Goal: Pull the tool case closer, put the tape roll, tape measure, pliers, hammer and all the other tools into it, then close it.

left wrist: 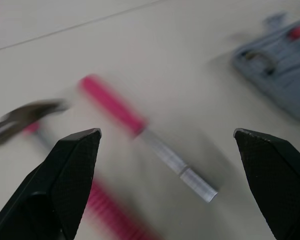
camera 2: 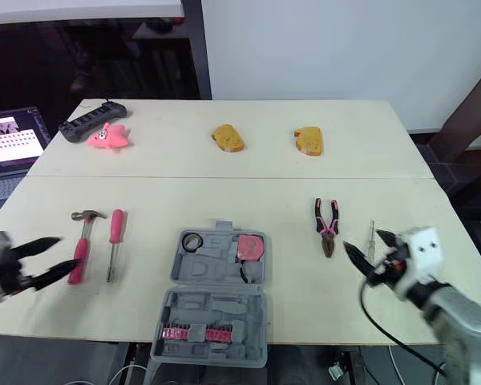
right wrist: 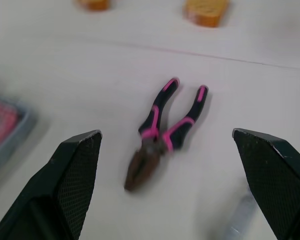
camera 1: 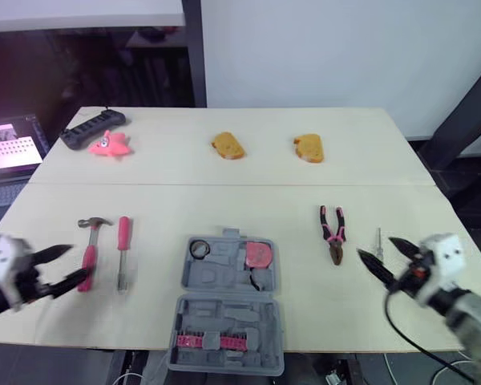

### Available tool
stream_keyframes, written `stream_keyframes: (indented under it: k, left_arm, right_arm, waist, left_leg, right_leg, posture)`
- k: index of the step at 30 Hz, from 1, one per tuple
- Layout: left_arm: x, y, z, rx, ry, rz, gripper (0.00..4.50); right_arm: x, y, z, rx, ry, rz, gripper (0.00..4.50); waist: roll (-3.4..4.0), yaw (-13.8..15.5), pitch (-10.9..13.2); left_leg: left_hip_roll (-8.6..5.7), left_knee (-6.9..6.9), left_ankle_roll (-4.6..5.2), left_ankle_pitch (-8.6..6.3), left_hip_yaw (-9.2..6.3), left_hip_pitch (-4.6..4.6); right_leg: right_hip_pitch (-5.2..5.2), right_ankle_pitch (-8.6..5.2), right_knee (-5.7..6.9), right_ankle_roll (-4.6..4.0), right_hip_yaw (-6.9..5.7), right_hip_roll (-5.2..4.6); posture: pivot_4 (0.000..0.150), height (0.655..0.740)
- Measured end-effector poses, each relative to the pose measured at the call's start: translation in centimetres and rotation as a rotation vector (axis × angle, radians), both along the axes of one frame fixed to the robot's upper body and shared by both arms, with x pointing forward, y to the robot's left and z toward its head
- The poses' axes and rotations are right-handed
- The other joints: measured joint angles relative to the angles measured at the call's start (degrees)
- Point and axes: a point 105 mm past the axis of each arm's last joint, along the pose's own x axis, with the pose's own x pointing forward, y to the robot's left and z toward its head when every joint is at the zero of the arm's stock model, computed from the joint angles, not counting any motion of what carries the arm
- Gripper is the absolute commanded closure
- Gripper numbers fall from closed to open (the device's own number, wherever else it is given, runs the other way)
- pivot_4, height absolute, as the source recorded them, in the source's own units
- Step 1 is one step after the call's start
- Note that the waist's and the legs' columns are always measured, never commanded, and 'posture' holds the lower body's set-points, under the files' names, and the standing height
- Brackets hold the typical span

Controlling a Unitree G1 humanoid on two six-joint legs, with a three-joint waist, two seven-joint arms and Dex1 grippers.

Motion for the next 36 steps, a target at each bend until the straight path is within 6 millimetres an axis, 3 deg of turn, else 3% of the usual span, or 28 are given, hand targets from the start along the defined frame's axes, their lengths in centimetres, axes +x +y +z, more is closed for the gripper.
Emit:
stream_keyframes:
  k: [6,11,18,23,30,36]
  left_arm:
    - [0.8,-2.8,0.9,0.017,-0.049,-0.055,0.00]
    - [-0.4,-6.4,0.7,0.011,-0.011,-0.277,0.00]
    - [-1.2,-8.6,0.3,0.031,0.008,-0.405,0.00]
    - [-1.6,-9.2,0.5,0.061,-0.006,-0.450,0.00]
    - [-1.8,-9.2,0.4,0.065,-0.008,-0.454,0.00]
    - [-1.8,-9.2,0.3,0.069,-0.005,-0.455,0.00]
  right_arm:
    - [0.0,2.5,-1.9,-0.033,0.080,-0.151,0.07]
    - [2.1,4.9,-3.8,-0.014,0.135,-0.207,0.07]
    - [4.2,4.4,-6.6,-0.017,0.212,-0.298,0.07]
    - [4.7,4.3,-6.8,-0.002,0.194,-0.307,0.07]
    - [5.2,3.4,-6.8,0.011,0.181,-0.330,3.42]
    - [5.2,3.4,-6.7,0.003,0.170,-0.302,3.53]
  waist:
    - [0.04,-0.2,0.0]
    - [0.04,-0.2,0.0]
    - [0.07,-0.1,0.0]
    - [0.04,-0.2,0.0]
    - [0.02,-0.2,0.0]
    - [0.04,-0.2,0.0]
  left_leg:
    - [0.00,0.00,0.00,0.00,-0.02,0.03]
    - [0.00,0.01,-0.04,0.02,-0.02,0.01]
    - [0.00,-0.03,-0.04,0.03,-0.02,-0.02]
    - [0.00,0.01,-0.03,0.03,-0.02,0.02]
    - [0.00,-0.01,-0.03,0.03,-0.02,0.04]
    - [0.00,0.00,-0.03,0.03,-0.02,0.03]
  right_leg:
    - [-0.02,-0.09,-0.01,-0.16,0.00,0.02]
    - [-0.02,-0.10,-0.03,-0.19,0.01,0.01]
    - [-0.05,-0.08,-0.02,-0.16,0.00,0.02]
    - [-0.01,-0.09,-0.01,-0.17,0.00,0.02]
    - [-0.01,-0.08,0.00,-0.15,0.00,0.03]
    - [-0.01,-0.08,-0.01,-0.16,0.00,0.03]
  posture:
    - [0.150,0.7400]
    - [0.150,0.7400]
    - [0.150,0.7400]
    - [0.150,0.7400]
    - [0.150,0.7400]
    - [0.150,0.7400]
